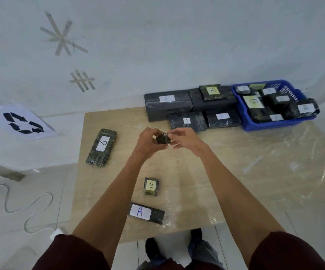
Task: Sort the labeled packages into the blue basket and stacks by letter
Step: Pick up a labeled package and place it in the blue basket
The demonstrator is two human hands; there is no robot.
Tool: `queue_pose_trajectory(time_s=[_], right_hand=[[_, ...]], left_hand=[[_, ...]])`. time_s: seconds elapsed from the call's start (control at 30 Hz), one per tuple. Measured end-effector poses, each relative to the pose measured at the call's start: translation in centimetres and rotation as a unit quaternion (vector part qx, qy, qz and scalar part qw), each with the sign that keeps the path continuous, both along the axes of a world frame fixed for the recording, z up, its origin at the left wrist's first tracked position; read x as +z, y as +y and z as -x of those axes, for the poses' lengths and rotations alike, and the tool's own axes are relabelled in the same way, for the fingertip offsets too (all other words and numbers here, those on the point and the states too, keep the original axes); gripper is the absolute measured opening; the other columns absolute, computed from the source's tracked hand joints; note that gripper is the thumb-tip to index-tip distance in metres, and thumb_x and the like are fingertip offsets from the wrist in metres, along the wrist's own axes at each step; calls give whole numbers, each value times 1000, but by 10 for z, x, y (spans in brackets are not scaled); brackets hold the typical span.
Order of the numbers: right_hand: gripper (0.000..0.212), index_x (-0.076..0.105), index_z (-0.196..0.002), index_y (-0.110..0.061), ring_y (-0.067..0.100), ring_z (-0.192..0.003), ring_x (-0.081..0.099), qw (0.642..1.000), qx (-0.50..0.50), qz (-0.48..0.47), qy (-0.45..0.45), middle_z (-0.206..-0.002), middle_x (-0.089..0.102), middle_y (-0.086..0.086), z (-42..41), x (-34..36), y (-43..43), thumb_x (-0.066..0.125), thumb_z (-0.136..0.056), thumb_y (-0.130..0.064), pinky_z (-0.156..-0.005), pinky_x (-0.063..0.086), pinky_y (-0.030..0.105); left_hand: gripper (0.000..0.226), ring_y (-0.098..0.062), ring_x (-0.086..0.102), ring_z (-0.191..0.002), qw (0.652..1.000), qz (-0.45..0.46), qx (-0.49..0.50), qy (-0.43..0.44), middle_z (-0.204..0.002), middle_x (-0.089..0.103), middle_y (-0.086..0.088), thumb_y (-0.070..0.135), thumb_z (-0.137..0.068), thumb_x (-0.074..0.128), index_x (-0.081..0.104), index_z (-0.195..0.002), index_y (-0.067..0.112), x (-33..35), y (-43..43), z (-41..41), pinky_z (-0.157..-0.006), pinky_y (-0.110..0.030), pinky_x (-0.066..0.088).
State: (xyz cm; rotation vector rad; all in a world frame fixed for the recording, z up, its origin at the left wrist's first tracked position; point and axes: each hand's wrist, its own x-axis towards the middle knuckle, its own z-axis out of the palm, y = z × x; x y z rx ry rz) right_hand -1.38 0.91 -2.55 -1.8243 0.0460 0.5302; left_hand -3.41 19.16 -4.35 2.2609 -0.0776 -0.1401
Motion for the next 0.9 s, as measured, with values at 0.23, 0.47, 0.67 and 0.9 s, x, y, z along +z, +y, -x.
queue_pose_trajectory(time_s=[0.23,0.47,0.67,0.9], right_hand=[[29,63,-119,4,28,-96,71,995,-50,-70,-59,-111,71,21,-9,17,-32,69,-91,4,-83,61,38],[32,62,-118,-2,26,-96,71,991,-25,-94,-94,-112,69,20,-31,37,-72,68,-88,9,-80,62,37],[40,60,-125,-10,30,-97,72,986,-3,-114,-118,-113,69,16,-48,45,-95,67,-89,7,-78,63,43],[45,64,-132,-12,24,-90,73,983,34,-134,-125,-115,70,14,-66,49,-119,60,-93,10,-75,62,38]], left_hand=[[36,-22,74,-84,988,151,20,3,-113,70,-6,13,-82,83,71,-116,15,31,-30,-13,-79,-31,62],[45,-22,71,-88,978,196,65,-23,-107,72,-8,8,-81,83,66,-122,17,46,-68,-32,-82,-33,60],[41,-28,73,-93,978,197,65,-35,-105,76,-7,9,-82,82,71,-122,12,62,-97,-46,-81,-46,62],[53,-20,73,-92,975,204,84,-38,-106,71,-9,12,-80,84,62,-127,19,74,-125,-56,-79,-30,61]])
